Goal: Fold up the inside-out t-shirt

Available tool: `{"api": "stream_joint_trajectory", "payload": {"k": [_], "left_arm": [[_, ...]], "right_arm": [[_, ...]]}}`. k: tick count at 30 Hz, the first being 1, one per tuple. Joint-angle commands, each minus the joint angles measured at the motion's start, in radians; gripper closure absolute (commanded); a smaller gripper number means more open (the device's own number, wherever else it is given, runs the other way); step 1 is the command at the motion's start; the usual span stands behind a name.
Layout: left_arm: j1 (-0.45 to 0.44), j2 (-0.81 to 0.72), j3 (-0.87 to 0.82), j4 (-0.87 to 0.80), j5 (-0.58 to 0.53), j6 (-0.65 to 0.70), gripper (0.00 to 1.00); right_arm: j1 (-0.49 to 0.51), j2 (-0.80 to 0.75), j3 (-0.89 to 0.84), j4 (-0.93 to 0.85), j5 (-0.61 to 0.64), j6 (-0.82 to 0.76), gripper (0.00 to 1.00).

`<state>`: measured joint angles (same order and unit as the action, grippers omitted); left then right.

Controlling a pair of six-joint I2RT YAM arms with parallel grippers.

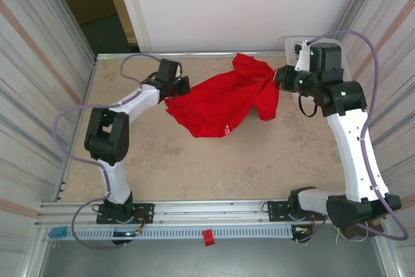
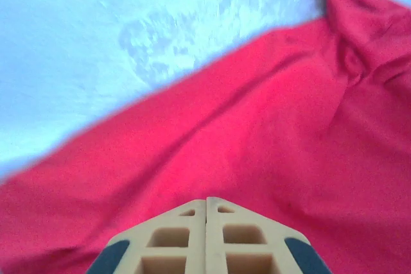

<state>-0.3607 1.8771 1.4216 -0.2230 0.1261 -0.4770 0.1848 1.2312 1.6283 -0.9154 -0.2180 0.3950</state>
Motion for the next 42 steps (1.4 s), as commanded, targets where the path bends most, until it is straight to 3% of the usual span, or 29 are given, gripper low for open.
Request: {"api": "stream_joint_trajectory", "payload": {"k": [1,5,9,14,20,32,42], "left_arm": [[0.058,-0.201,-0.023,-0.020,0.091,0.028,1.00],[0.051,-0.316,-0.054,-0.072,0.177,0.022,0.96],[-0.071,-0.420,-0.257,0.001,0.119,-0.027,0.62],[-0.225,-0.434,-0.501,0.166,-0.020,-0.161,0.46],[-0.317,-0.287,-0.534,0.252,-0.072,-0.228,0.43],[-0.366,-0.168,-0.479,0.224,-0.138,-0.268,0.41],[-0.472,-0.167,-0.490,0.153,-0.344,-0.361,0.36]], "right_arm": [[-0.027,-0.053,0.055,-0.015,-0.046,-0.019,1.00],[-0.028,-0.058,0.055,-0.013,-0.054,-0.010,1.00],[-0.028,-0.053,0.034,0.003,-0.050,-0.003,1.00],[-0.029,-0.043,0.032,0.009,-0.043,-0.003,1.00],[-0.028,-0.045,0.027,0.003,-0.034,-0.007,1.00],[-0.030,-0.056,0.002,0.017,-0.033,-0.011,1.00],[-0.036,-0.056,0.002,0.029,-0.044,-0.008,1.00]]}}
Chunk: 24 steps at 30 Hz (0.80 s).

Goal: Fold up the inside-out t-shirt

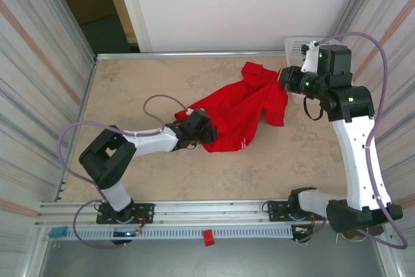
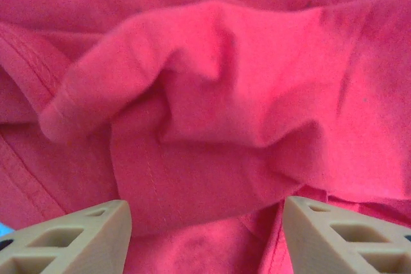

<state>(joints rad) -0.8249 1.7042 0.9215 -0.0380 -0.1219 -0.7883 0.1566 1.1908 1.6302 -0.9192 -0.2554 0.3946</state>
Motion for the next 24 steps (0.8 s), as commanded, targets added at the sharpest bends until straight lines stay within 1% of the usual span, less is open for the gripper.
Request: {"api": "stream_joint_trajectory", "payload": {"k": [1,5,7,9,10,12,13,16,17,21,24], "left_arm": [[-0.008,0.014,0.010,-0.029,-0.094,-0.052,0.36],[-0.007,0.063,0.038,-0.024,-0.103,-0.045,0.37],[-0.001,0.084,0.054,-0.015,-0.104,-0.032,0.42],[0.012,0.102,0.073,-0.008,-0.099,-0.014,0.54],[0.024,0.108,0.081,0.000,-0.086,-0.003,0.65],[0.050,0.104,0.097,0.006,-0.063,0.026,0.93],[0.076,0.088,0.113,-0.008,-0.054,0.048,1.00],[0.158,-0.024,0.166,-0.053,-0.025,0.148,1.00],[0.195,-0.070,0.197,-0.073,0.006,0.178,1.00],[0.338,-0.196,0.367,-0.165,0.173,0.246,1.00],[0.415,-0.225,0.532,-0.251,0.290,0.287,1.00]], "right_arm": [[-0.008,-0.016,0.000,0.034,-0.007,-0.008,1.00],[-0.011,-0.021,0.000,0.034,-0.007,-0.007,1.00],[-0.012,-0.022,0.000,0.034,-0.006,-0.005,1.00],[-0.015,-0.025,0.002,0.034,-0.004,-0.004,1.00],[-0.018,-0.025,0.003,0.034,-0.001,-0.003,1.00],[-0.029,-0.025,0.009,0.035,-0.002,-0.002,1.00],[-0.037,-0.023,0.015,0.035,-0.003,-0.001,1.00],[-0.071,-0.014,0.040,0.039,-0.005,-0.002,1.00],[-0.085,-0.012,0.053,0.039,-0.008,-0.001,1.00],[-0.137,-0.002,0.108,0.055,-0.030,0.021,1.00],[-0.159,0.005,0.151,0.073,-0.054,0.048,1.00]]}}
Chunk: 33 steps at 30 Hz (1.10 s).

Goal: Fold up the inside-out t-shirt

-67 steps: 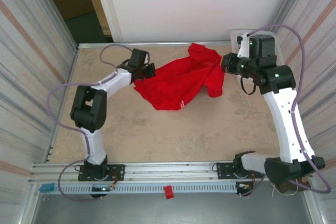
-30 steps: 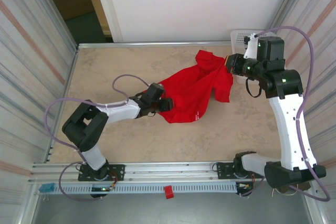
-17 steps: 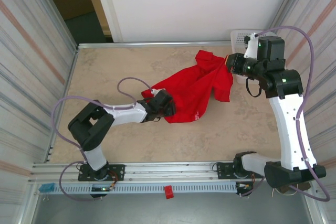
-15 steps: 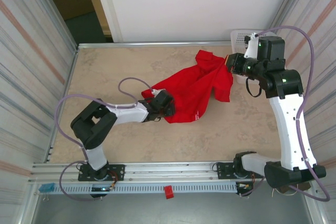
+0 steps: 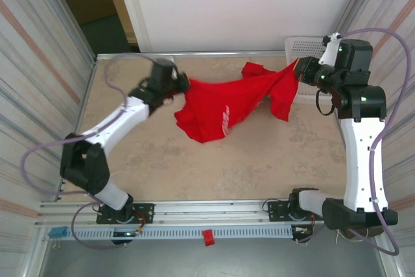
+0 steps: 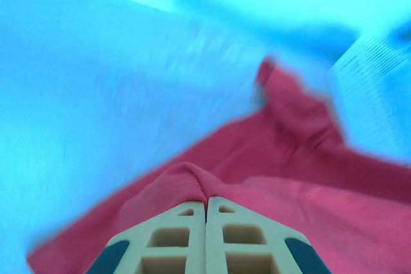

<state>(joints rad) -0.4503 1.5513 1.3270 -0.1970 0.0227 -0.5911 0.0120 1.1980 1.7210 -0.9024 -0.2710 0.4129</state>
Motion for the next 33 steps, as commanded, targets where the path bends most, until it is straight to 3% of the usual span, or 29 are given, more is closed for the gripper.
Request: {"api": "stream_joint_trajectory", "payload": {"k": [1,11,15,21,25,29,33], "left_arm": [[0.061,-0.075,0.174,-0.118,0.179,0.100,1.00],[0.235,-0.062,0.462,-0.184,0.317,0.098,1.00],[0.256,-0.089,0.519,-0.189,0.331,0.092,1.00],[0.257,-0.269,0.423,-0.087,0.251,0.034,1.00],[0.256,-0.364,0.427,-0.065,0.164,0.051,1.00],[0.266,-0.343,0.511,-0.157,0.115,0.125,1.00],[0.337,-0.275,0.468,-0.182,0.141,0.123,1.00]], "right_arm": [[-0.016,0.001,0.077,0.058,-0.040,0.035,1.00],[-0.026,0.039,0.215,0.057,-0.062,0.041,1.00],[-0.026,0.018,0.227,0.055,-0.095,0.045,1.00],[-0.029,-0.056,0.234,0.099,-0.202,0.042,1.00],[-0.034,-0.089,0.265,0.129,-0.163,0.055,1.00],[-0.040,-0.054,0.289,0.149,-0.148,0.064,1.00],[-0.043,0.047,0.235,0.176,-0.162,0.078,1.00]]}}
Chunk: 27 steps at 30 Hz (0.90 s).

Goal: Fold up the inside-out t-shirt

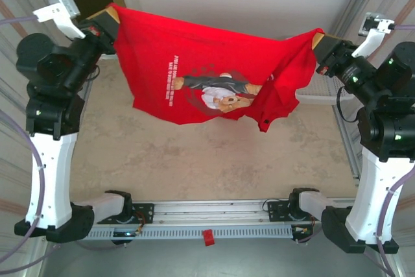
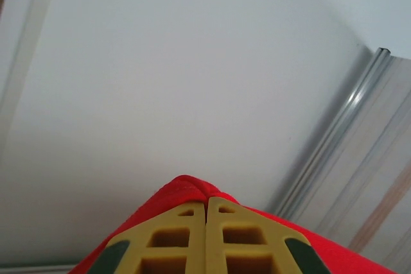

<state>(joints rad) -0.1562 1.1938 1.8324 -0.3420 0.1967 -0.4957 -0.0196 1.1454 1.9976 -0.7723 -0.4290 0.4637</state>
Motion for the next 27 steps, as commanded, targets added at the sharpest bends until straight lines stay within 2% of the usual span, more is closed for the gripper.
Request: {"api": "stream_joint_trajectory", "payload": {"k": [1,4,7,11,14,17,21,27], "left_arm": [[0.062,0.107,-0.050,-0.037,-0.020,0.025,1.00],[0.128,0.223,-0.059,-0.032,0.049,-0.004,1.00],[0.173,0.370,0.031,-0.045,0.108,-0.018,1.00],[0.198,0.546,0.269,-0.098,0.161,-0.055,1.00],[0.196,0.600,0.406,-0.086,0.196,-0.112,1.00],[0.193,0.610,0.504,-0.085,0.206,-0.144,1.00],[0.192,0.565,0.479,-0.081,0.235,-0.163,1.00],[0.184,0.337,0.015,0.073,0.261,-0.204,1.00]], "right_arm": [[-0.011,0.130,-0.050,0.051,-0.001,0.027,1.00],[-0.013,0.241,-0.050,0.084,0.000,0.041,1.00],[-0.014,0.361,0.023,0.111,-0.008,0.073,1.00],[-0.014,0.530,0.270,0.080,-0.016,0.109,1.00],[-0.014,0.627,0.500,0.030,-0.033,0.135,1.00],[-0.015,0.659,0.641,0.016,-0.042,0.158,1.00],[-0.016,0.582,0.560,0.033,-0.058,0.163,1.00],[-0.015,0.278,0.065,0.159,-0.045,0.143,1.00]]}}
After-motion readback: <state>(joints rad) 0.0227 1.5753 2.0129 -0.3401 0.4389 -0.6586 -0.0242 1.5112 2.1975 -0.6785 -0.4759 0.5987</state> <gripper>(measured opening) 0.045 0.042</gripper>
